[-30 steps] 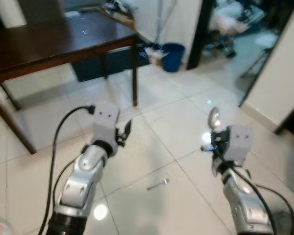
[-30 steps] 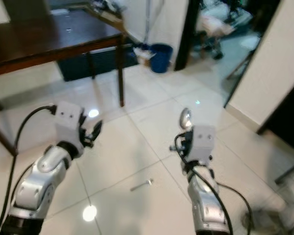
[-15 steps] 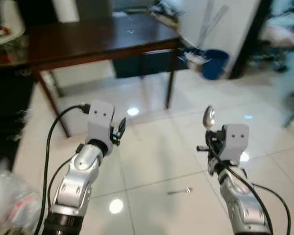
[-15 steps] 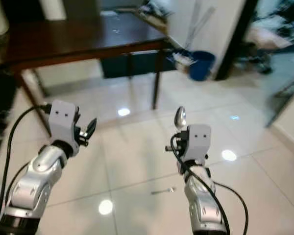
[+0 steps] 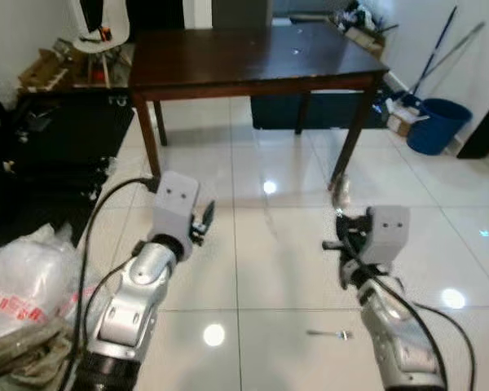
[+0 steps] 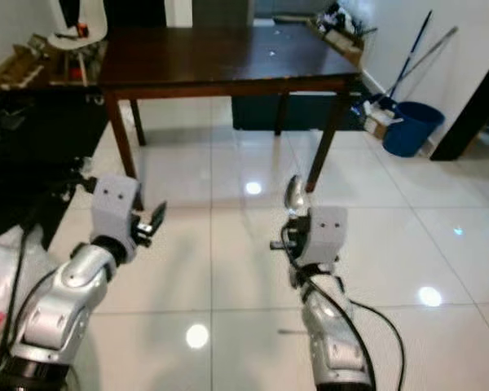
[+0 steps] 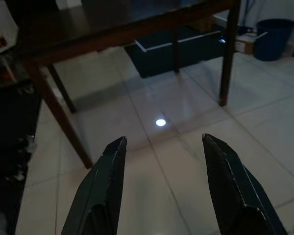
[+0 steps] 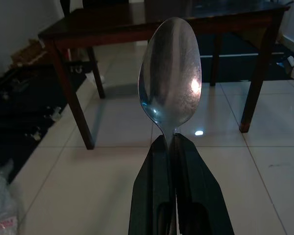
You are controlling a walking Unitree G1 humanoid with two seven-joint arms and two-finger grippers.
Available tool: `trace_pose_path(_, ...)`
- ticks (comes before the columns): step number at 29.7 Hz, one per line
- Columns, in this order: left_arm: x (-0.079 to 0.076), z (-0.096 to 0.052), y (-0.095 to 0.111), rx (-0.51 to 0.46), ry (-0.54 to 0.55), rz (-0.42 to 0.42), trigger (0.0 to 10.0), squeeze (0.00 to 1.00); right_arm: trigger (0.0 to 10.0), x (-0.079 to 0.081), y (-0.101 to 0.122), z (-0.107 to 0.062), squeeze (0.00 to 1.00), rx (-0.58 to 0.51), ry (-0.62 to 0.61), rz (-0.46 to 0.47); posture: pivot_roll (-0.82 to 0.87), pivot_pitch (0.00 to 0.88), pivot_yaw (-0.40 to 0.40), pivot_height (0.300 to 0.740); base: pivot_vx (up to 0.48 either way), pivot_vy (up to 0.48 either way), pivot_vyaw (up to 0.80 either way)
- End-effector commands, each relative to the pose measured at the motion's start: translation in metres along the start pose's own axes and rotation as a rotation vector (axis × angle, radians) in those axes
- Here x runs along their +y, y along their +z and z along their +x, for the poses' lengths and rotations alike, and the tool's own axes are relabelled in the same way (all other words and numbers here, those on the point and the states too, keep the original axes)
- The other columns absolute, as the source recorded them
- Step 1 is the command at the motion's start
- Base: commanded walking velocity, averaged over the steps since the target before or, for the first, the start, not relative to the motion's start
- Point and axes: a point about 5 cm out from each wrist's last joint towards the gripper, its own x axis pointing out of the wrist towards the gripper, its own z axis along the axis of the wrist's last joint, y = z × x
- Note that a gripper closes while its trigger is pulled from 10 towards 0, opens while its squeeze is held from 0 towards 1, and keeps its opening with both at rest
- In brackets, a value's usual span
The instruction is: Setting the table
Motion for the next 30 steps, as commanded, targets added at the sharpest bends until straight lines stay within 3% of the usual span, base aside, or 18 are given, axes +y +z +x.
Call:
trace_pose_path(1, -0.004, 0.001, -0.004, 0.012, -0.011, 0.006, 10.0, 0.0, 10.0, -0.003, 0.0, -0.003, 0.0, -0.007, -0.014, 0.014, -0.07, 0.0, 0.048, 0.74, 0.48, 0.0, 0.0)
trace_pose_path(10, -0.007, 0.002, -0.003, 0.005, -0.017, 0.003, 10.0, 0.0, 10.0, -0.008, 0.0, -0.004, 0.0, -0.001, -0.026, -0.004, -0.07, 0.0, 0.051, 0.74, 0.472, 0.0, 0.05)
trace_pose_path(21, -0.007, 0.003, -0.003, 0.003, -0.018, 0.0, 10.0, 0.0, 10.0, -0.009, -0.001, -0.003, 0.0, 0.007, -0.031, -0.016, -0.07, 0.0, 0.051, 0.74, 0.472, 0.0, 0.74)
trace_pose_path(30, -0.009, 0.005, -0.001, -0.009, -0.026, -0.004, 10.0, 0.0, 10.0, -0.02, 0.011, -0.003, 0.0, -0.06, -0.097, 0.026, -0.08, 0.0, 0.057, 0.74, 0.472, 0.0, 0.0)
